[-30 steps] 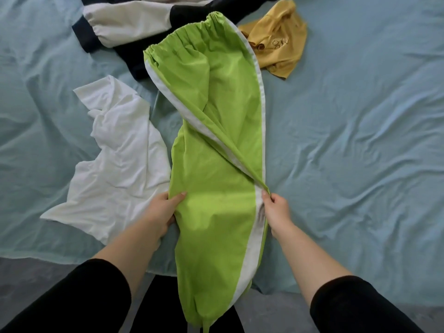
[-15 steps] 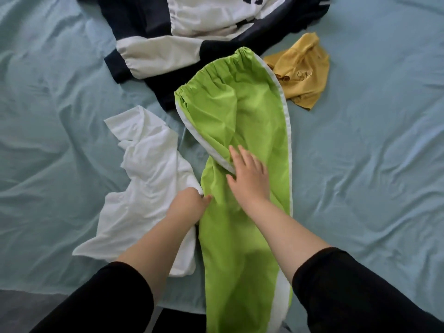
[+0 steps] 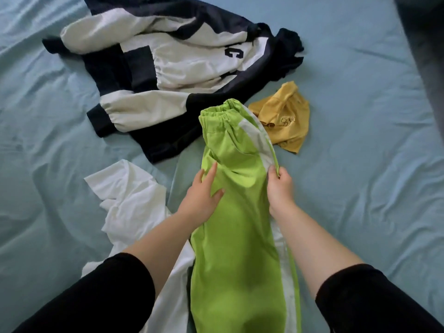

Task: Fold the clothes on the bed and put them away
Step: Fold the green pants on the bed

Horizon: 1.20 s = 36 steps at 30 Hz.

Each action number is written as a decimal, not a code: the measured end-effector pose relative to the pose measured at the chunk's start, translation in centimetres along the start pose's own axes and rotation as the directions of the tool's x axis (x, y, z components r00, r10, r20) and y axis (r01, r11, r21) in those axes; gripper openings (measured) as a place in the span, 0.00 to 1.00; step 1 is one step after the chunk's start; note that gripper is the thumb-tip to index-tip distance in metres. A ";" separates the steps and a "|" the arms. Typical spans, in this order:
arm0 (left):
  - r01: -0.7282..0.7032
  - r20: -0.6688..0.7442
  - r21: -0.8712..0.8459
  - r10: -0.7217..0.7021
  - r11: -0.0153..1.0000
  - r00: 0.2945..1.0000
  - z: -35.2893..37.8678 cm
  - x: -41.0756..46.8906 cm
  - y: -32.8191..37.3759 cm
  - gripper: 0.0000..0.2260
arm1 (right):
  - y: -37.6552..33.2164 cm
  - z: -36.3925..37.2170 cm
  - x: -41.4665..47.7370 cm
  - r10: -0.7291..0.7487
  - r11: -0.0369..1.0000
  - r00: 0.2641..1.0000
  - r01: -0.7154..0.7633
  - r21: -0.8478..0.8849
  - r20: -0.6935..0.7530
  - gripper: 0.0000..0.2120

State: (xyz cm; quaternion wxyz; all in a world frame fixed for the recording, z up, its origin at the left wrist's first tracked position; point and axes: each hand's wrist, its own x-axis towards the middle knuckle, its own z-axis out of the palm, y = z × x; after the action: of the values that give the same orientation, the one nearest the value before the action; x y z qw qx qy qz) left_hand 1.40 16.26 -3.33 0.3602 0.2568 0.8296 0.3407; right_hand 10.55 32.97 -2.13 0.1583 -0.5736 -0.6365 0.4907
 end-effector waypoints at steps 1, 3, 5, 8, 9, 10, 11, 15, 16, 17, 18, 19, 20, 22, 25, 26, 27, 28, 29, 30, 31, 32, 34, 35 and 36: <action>0.011 0.015 0.013 -0.011 1.000 1.000 0.0 0.7 0.4 0.31 | 0.3 -0.5 1.1 0.035 0.999 0.999 -0.035 -0.031 -0.001 0.14; 0.025 0.014 0.060 -0.026 0.998 1.000 -0.1 1.8 1.1 0.31 | 0.9 -1.1 3.2 0.092 0.986 0.992 -0.079 -0.145 0.084 0.09; 0.041 -0.042 0.081 -0.038 0.996 0.998 -0.7 3.3 1.4 0.30 | 0.6 -1.3 4.7 0.121 0.979 0.981 -0.093 -0.183 0.149 0.09; 0.038 -0.115 0.012 -0.037 0.999 0.993 -1.7 5.8 1.9 0.28 | -1.2 -1.0 6.2 0.058 0.995 0.981 -0.042 -0.085 0.186 0.18; 0.019 -0.139 -0.047 -0.025 0.999 0.990 -1.9 6.7 2.1 0.27 | -1.9 -0.7 6.7 0.008 0.997 0.975 0.008 -0.075 0.221 0.20; -0.001 -0.166 -0.112 -0.018 0.994 0.986 -2.1 7.5 2.4 0.26 | -2.6 -0.3 7.1 -0.035 0.996 0.965 0.055 -0.071 0.258 0.22; -0.004 -0.194 -0.162 -0.028 0.987 0.981 -2.1 8.3 2.6 0.24 | -3.1 0.3 7.8 -0.061 0.993 0.954 0.087 -0.076 0.295 0.23; 0.051 -0.317 -0.261 -0.135 0.964 0.939 -2.0 11.2 3.3 0.28 | -4.6 2.1 10.2 -0.129 0.942 0.921 0.229 -0.244 0.367 0.08; 0.036 -0.329 -0.263 -0.125 0.964 0.936 -2.0 11.8 3.4 0.29 | -5.0 2.3 10.8 -0.186 0.931 0.934 0.267 -0.250 0.307 0.07; 0.029 -0.325 -0.242 -0.110 0.970 0.939 -2.1 12.3 3.5 0.30 | -5.3 2.4 11.3 -0.239 0.928 0.946 0.289 -0.235 0.219 0.10; 0.037 -0.313 -0.198 -0.099 0.979 0.945 -2.1 12.6 3.5 0.31 | -5.5 2.4 11.8 -0.259 0.936 0.953 0.288 -0.202 0.159 0.11; 0.056 -0.305 -0.150 -0.100 0.987 0.947 -2.2 12.8 3.5 0.30 | -5.6 2.5 12.4 -0.270 0.936 0.953 0.293 -0.193 0.137 0.10; 0.082 -0.318 -0.117 -0.116 0.990 0.941 -2.2 13.0 3.4 0.29 | -5.8 2.6 12.7 -0.266 0.925 0.951 0.298 -0.237 0.160 0.07; 0.172 -0.385 -0.117 -0.204 0.978 0.900 -2.2 13.3 3.3 0.24 | -5.9 3.1 13.4 -0.199 0.890 0.937 0.295 -0.347 0.287 0.07; 0.391 -0.368 -0.156 -0.420 0.907 0.830 -2.4 14.0 3.6 0.24 | -6.0 3.2 13.9 -0.017 0.920 0.856 0.215 -0.326 0.516 0.11; 0.448 -0.320 -0.151 -0.472 0.881 0.821 -2.5 14.2 3.6 0.25 | -5.9 2.9 14.0 0.004 0.922 0.833 0.212 -0.325 0.554 0.15; 0.474 -0.264 -0.147 -0.496 0.868 0.827 -2.7 14.2 3.6 0.23 | -5.9 2.4 14.3 0.001 0.916 0.824 0.226 -0.331 0.567 0.18; 0.463 -0.221 -0.146 -0.485 0.874 0.846 -3.1 14.2 3.6 0.20 | -6.0 1.7 14.5 -0.020 0.906 0.827 0.252 -0.339 0.562 0.17; 0.422 -0.197 -0.142 -0.443 0.896 0.875 -3.7 14.2 3.8 0.15 | -6.2 0.9 14.9 -0.060 0.882 0.839 0.299 -0.365 0.541 0.17; 0.371 -0.185 -0.126 -0.389 0.920 0.902 -4.6 14.1 4.4 0.11 | -6.6 -0.1 15.2 -0.102 0.843 0.849 0.351 -0.408 0.519 0.17; 0.319 -0.182 -0.088 -0.330 0.944 0.926 -5.5 14.3 5.1 0.10 | -7.2 -1.0 15.7 -0.143 0.794 0.854 0.400 -0.458 0.500 0.19; 0.274 -0.184 -0.018 -0.272 0.962 0.945 -6.6 14.6 6.1 0.09 | -8.2 -1.7 16.1 -0.183 0.743 0.856 0.442 -0.503 0.483 0.20; 0.204 -0.216 0.100 -0.179 0.974 0.960 -8.5 16.0 8.5 0.10 | -10.7 -2.4 16.9 -0.242 0.695 0.864 0.472 -0.543 0.442 0.21; 0.179 -0.255 0.085 -0.152 0.980 0.955 -9.2 16.9 9.8 0.10 | -12.0 -2.3 17.6 -0.280 0.696 0.872 0.472 -0.541 0.401 0.21; 0.153 -0.304 0.024 -0.139 0.988 0.943 -9.7 17.8 10.9 0.09 | -13.3 -2.1 17.9 -0.323 0.715 0.881 0.467 -0.521 0.347 0.19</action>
State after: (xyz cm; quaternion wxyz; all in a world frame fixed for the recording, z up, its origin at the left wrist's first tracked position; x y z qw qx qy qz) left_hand -14.94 31.51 2.26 0.2476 0.1481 0.8993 0.3287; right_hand -0.74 51.64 3.07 -0.0011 -0.3824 -0.8787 0.2856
